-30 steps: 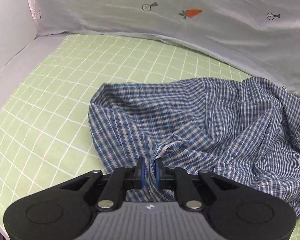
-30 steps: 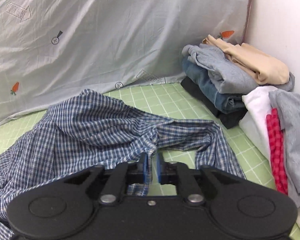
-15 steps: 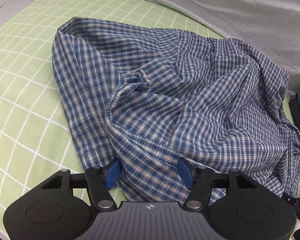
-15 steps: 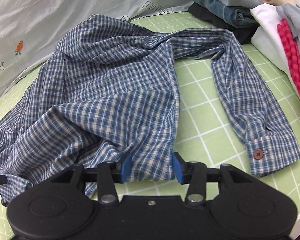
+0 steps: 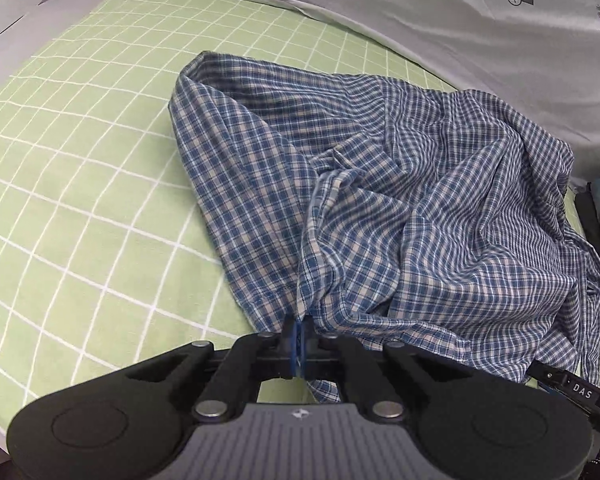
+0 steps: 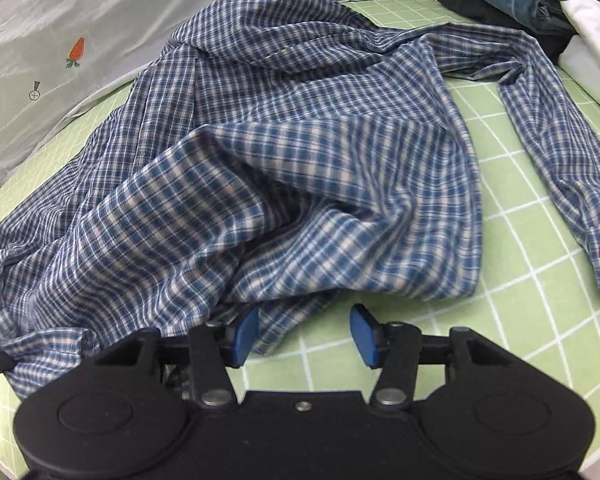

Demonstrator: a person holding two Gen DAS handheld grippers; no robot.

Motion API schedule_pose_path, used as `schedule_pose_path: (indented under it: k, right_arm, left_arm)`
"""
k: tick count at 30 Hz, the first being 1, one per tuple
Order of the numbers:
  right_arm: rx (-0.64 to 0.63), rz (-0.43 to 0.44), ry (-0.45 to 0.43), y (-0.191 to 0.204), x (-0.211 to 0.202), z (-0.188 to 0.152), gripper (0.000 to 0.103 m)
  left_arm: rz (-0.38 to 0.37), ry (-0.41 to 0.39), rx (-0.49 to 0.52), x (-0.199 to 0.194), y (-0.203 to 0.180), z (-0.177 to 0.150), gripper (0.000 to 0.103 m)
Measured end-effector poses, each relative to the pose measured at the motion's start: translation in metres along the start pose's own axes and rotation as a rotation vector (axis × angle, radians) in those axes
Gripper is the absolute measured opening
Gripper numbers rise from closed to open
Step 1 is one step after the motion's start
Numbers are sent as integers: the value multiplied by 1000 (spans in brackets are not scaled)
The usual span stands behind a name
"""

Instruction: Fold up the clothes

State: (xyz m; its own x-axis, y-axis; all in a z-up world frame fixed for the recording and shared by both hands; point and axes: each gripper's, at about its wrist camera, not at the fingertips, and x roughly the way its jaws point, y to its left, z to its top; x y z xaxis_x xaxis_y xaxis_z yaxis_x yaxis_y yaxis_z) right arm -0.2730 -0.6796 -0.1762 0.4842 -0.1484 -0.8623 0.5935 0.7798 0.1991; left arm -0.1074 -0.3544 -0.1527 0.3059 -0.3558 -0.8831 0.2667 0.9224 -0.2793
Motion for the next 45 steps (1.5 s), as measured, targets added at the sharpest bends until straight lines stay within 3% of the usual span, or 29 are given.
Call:
schedule_pose_path:
  k: [3, 4, 9, 19, 24, 26, 27, 28, 31, 32, 34, 37, 41, 45]
  right_arm:
    - [-77, -78, -20, 21, 4, -1, 25]
    - [-94, -89, -21, 23, 2, -3, 0]
    - [-131, -154, -40, 10, -16, -12, 0]
    - [-98, -444, -79, -88, -68, -45, 0]
    - [-79, -411, -17, -122, -63, -47, 0]
    - [-82, -393, -11, -120, -60, -43, 2]
    - [-85, -382, -15, -119, -60, -40, 2]
    - [-95, -379, -31, -113, -61, -33, 8]
    - [-125, -359, -107, -94, -66, -14, 43]
    - [-134, -349, -137, -87, -68, -7, 44]
    - [-142, -314, -183, -70, -65, 14, 45]
    - [-143, -252, -226, -48, -50, 54, 45]
    - [-167, -178, -281, -9, -26, 114, 45]
    - [-182, -44, -343, 37, 2, 176, 44]
  left_arm:
    - [-8, -18, 3, -6, 7, 4, 1]
    - [-7, -23, 4, -8, 9, 6, 1]
    - [10, -71, -18, -16, 11, 5, 1]
    - [156, -179, -36, -38, 5, -23, 1]
    - [254, -114, -141, -28, 15, -44, 2]
    - [253, -107, -171, -30, 18, -49, 4]
    - [241, -113, -182, -33, 19, -49, 10]
    - [227, -128, -183, -37, 19, -46, 18]
    - [230, -173, -159, -46, 12, -31, 27]
    - [238, -181, -146, -46, 6, -23, 29]
    - [228, -191, -119, -42, -4, -6, 48]
    - [211, -183, -85, -28, -20, 23, 65]
    - [256, -151, -39, 9, -40, 67, 73]
    - [315, -124, -64, 40, -25, 105, 73]
